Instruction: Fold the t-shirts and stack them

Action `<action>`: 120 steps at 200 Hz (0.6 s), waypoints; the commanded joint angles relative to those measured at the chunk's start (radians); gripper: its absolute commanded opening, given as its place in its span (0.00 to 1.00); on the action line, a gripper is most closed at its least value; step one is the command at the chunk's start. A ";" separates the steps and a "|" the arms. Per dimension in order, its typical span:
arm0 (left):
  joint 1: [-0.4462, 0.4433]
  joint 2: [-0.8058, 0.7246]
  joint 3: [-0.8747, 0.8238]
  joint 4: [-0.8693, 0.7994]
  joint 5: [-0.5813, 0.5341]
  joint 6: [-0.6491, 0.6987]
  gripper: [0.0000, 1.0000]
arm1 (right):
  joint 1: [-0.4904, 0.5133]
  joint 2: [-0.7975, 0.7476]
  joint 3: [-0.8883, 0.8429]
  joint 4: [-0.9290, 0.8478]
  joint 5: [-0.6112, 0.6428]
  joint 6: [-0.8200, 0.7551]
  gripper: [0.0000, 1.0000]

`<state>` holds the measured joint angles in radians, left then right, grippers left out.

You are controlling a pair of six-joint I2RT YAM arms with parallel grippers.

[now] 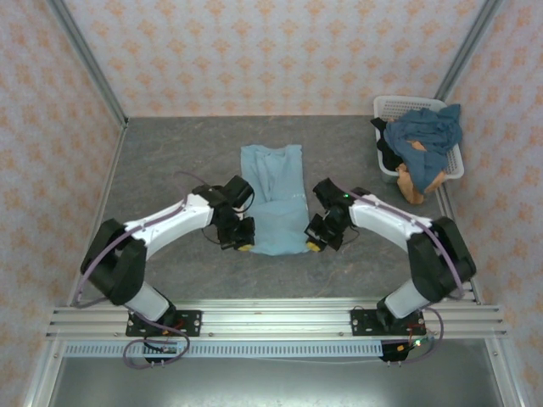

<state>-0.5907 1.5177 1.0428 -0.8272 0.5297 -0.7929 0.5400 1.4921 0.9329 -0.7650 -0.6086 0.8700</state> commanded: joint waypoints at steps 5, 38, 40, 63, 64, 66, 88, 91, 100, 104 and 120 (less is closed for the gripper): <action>-0.034 -0.118 -0.041 -0.095 0.076 0.013 0.00 | 0.009 -0.134 -0.011 -0.169 -0.086 0.020 0.00; -0.081 -0.237 -0.060 -0.101 0.128 -0.045 0.00 | 0.022 -0.232 0.016 -0.251 -0.161 0.070 0.00; -0.081 -0.243 -0.060 -0.101 0.131 -0.050 0.00 | 0.023 -0.235 0.020 -0.257 -0.163 0.073 0.00; -0.081 -0.300 -0.027 -0.101 0.137 -0.097 0.00 | 0.028 -0.260 0.093 -0.331 -0.163 0.093 0.00; -0.081 -0.302 -0.023 -0.101 0.135 -0.098 0.00 | 0.028 -0.261 0.098 -0.334 -0.162 0.094 0.00; -0.081 -0.303 -0.018 -0.103 0.130 -0.100 0.00 | 0.028 -0.262 0.108 -0.340 -0.160 0.095 0.00; -0.066 -0.304 0.054 -0.101 0.093 -0.139 0.00 | 0.026 -0.243 0.202 -0.370 -0.132 0.132 0.00; -0.062 -0.301 0.062 -0.098 0.084 -0.145 0.00 | 0.027 -0.239 0.213 -0.371 -0.127 0.139 0.00; -0.045 -0.296 0.087 -0.099 0.062 -0.163 0.00 | 0.025 -0.222 0.245 -0.372 -0.112 0.157 0.00; -0.034 -0.294 0.097 -0.100 0.051 -0.171 0.00 | 0.022 -0.212 0.261 -0.374 -0.106 0.163 0.00; 0.020 -0.276 0.122 -0.102 0.032 -0.201 0.00 | 0.010 -0.168 0.316 -0.361 -0.077 0.179 0.00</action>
<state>-0.6357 1.2270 1.1069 -0.9089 0.6205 -0.9215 0.5636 1.2709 1.1751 -1.0847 -0.7330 0.9916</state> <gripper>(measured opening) 0.057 0.050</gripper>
